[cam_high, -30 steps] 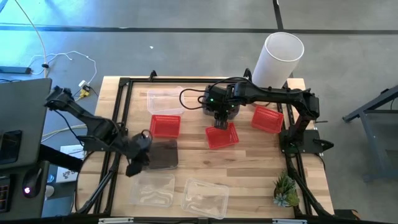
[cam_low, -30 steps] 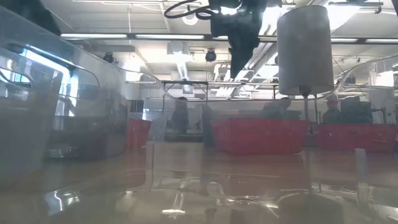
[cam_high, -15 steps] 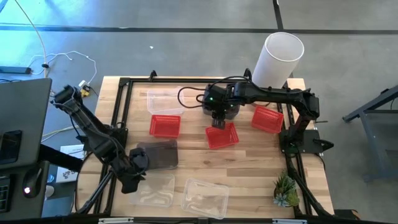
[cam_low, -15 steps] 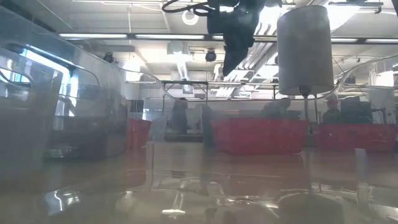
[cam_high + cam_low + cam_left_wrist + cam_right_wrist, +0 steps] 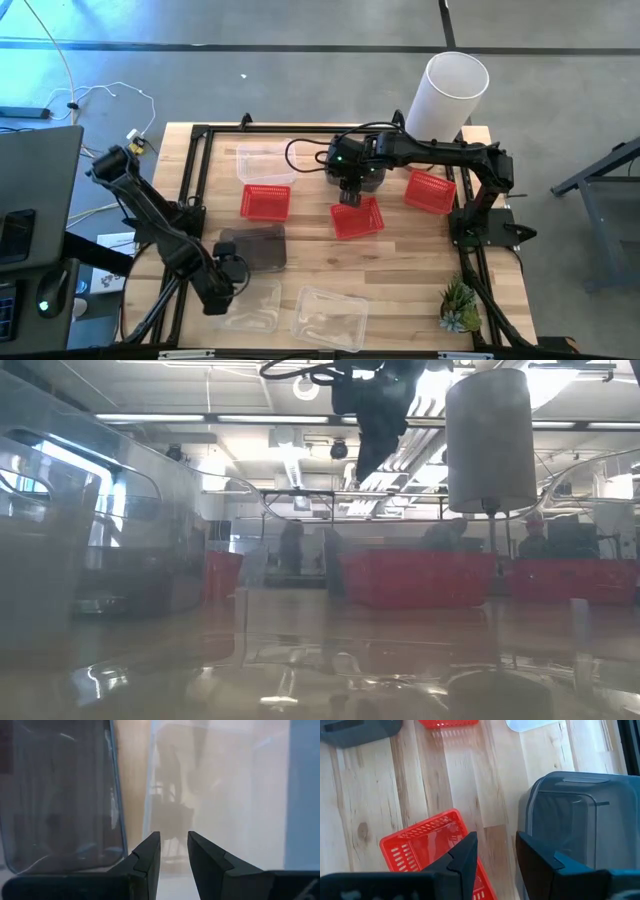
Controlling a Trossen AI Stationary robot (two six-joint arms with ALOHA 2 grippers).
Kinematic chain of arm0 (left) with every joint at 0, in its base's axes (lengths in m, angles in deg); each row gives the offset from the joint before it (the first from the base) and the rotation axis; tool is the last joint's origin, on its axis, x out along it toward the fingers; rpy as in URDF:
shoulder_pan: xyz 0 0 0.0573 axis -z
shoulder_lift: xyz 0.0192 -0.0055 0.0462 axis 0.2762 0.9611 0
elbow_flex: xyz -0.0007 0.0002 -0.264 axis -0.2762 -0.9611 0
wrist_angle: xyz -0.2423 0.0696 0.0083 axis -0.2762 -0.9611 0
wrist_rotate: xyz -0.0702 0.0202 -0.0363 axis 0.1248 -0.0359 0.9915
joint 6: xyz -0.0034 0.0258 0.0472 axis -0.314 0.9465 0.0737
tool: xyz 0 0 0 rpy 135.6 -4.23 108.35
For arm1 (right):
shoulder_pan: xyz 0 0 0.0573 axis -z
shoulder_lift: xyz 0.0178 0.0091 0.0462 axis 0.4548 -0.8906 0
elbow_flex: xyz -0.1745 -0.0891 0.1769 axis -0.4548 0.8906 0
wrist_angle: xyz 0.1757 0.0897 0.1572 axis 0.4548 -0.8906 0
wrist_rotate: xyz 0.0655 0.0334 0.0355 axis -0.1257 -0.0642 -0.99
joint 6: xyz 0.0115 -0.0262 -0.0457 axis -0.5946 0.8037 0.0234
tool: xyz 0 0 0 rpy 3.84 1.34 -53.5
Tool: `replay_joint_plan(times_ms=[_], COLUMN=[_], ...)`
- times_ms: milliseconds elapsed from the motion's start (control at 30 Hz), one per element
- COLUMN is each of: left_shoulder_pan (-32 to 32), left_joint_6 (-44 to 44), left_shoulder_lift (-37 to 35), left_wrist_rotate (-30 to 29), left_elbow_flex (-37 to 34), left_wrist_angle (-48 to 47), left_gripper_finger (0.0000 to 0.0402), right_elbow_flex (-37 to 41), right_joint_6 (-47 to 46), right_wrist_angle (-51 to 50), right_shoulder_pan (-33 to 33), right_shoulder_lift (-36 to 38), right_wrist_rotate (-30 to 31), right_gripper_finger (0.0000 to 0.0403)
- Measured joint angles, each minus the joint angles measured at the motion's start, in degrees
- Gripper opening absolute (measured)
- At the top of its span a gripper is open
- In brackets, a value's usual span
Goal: Stack baskets by color
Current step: Stack the bottom left transparent bin on the top transparent bin
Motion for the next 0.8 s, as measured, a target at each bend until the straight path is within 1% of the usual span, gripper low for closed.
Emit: replay_joint_plan(times_ms=[233,633,800], left_shoulder_pan=[0.0,-0.13,-0.13], left_joint_6=[0.0,0.0,-0.09], left_shoulder_lift=[2.17,8.5,9.34], left_wrist_rotate=[-2.44,-2.99,-3.17], left_elbow_flex=[0.0,0.0,0.0], left_wrist_angle=[-0.01,-0.06,-0.04], left_gripper_finger=[0.0085,0.0085,0.0085], right_elbow_flex=[0.0,0.0,0.0], right_joint_6=[0.54,0.6,0.61], right_wrist_angle=[0.0,-0.02,0.0], right_shoulder_pan=[0.0,0.0,0.01], right_shoulder_lift=[0.0,-0.02,-0.02], right_wrist_rotate=[-0.02,-0.02,-0.02], right_gripper_finger=[0.0121,0.0121,0.0121])
